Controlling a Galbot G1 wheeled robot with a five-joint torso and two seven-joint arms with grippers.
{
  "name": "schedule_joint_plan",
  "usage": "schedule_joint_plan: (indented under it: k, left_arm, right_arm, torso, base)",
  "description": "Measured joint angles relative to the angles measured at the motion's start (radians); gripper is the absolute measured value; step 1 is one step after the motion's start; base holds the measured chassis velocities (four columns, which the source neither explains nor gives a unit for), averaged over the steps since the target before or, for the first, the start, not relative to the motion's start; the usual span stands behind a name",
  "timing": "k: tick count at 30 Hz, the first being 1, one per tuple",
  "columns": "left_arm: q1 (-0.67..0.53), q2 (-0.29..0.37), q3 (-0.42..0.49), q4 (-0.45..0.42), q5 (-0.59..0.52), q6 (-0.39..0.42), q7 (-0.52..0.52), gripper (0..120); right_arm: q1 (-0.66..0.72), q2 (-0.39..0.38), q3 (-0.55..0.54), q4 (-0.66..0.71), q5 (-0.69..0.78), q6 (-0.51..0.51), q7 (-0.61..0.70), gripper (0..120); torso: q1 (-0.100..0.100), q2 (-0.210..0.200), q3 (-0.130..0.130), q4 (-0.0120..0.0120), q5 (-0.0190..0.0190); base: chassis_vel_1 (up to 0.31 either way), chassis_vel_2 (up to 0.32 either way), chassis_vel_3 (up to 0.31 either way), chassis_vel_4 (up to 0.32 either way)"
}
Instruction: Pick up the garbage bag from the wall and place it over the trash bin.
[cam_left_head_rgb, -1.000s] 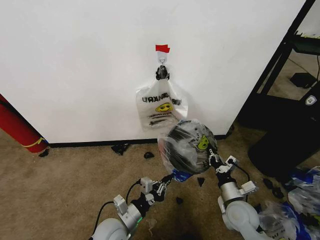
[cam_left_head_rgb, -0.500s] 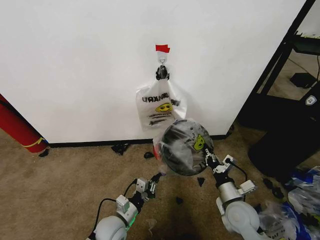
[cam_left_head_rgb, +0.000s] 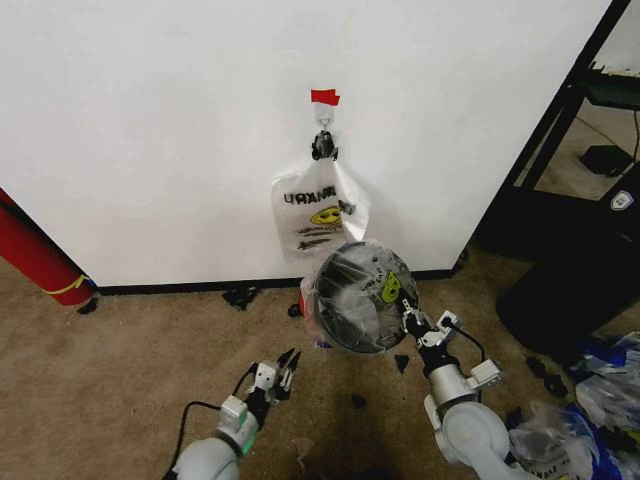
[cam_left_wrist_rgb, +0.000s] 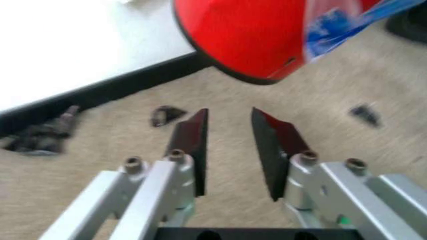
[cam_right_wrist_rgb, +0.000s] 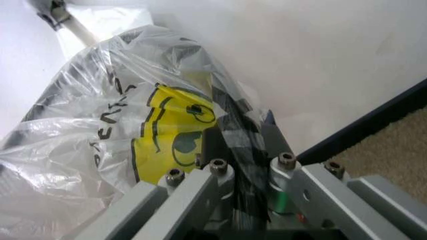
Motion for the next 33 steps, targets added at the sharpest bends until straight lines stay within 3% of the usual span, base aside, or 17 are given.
schedule_joint_plan:
  k: [2, 4, 8, 10, 14, 17, 24, 33]
  left_arm:
    - [0.011, 0.009, -0.026, -0.033, 0.047, 0.007, -0.037, 43]
    - [0.017, 0.008, -0.035, -0.064, 0.06, 0.008, -0.077, 46]
    - [0.042, -0.018, -0.046, -0.251, 0.076, 0.007, -0.246, 64]
    - [0.045, -0.02, -0.042, -0.281, 0.075, 0.007, -0.252, 66]
    - [0.068, -0.03, -0.009, -0.406, 0.089, 0.001, -0.217, 86]
    - [0.081, -0.037, 0.009, -0.422, 0.114, -0.02, -0.173, 89]
    - [0.062, -0.037, 0.039, -0.396, 0.145, -0.037, -0.089, 59]
    - [0.054, -0.054, 0.067, -0.351, 0.197, 0.024, -0.122, 32]
  right_arm:
    - [0.01, 0.001, -0.01, -0.015, -0.012, 0.008, 0.009, 0]
    - [0.013, 0.001, -0.018, -0.022, -0.027, 0.014, 0.012, 0]
    - [0.018, 0.002, -0.058, -0.06, -0.169, 0.056, -0.019, 0]
    - [0.019, 0.002, -0.065, -0.064, -0.194, 0.063, -0.028, 0]
    - [0.031, 0.004, -0.101, -0.083, -0.308, 0.098, -0.05, 0]
    - [0.042, 0.006, -0.117, -0.1, -0.364, 0.115, -0.056, 0]
    - [0.053, 0.016, -0.143, -0.132, -0.5, 0.161, -0.072, 0]
    - [0.043, 0.033, -0.144, -0.136, -0.613, 0.233, -0.089, 0]
  torso:
    - [0.0, 0.0, 0.0, 0.0002, 0.0001]
    - [0.0, 0.0, 0.0, 0.0001, -0.0001]
    - [0.0, 0.0, 0.0, -0.0001, 0.0002]
    - [0.0, 0.0, 0.0, -0.0001, 0.0002]
    - [0.0, 0.0, 0.0, 0.0001, 0.0004]
    - [0.0, 0.0, 0.0, 0.0001, 0.0003]
    - [0.0, 0.0, 0.0, -0.0001, 0.0003]
    - [0.0, 0.0, 0.0, 0.0, 0.0002]
  base:
    - [0.0, 0.0, 0.0, 0.0]
    - [0.0, 0.0, 0.0, 0.0]
    - [0.0, 0.0, 0.0, 0.0]
    - [0.0, 0.0, 0.0, 0.0]
    - [0.0, 0.0, 0.0, 0.0]
    - [0.0, 0.0, 0.0, 0.0]
    - [0.0, 0.0, 0.0, 0.0]
    - [0.0, 0.0, 0.0, 0.0]
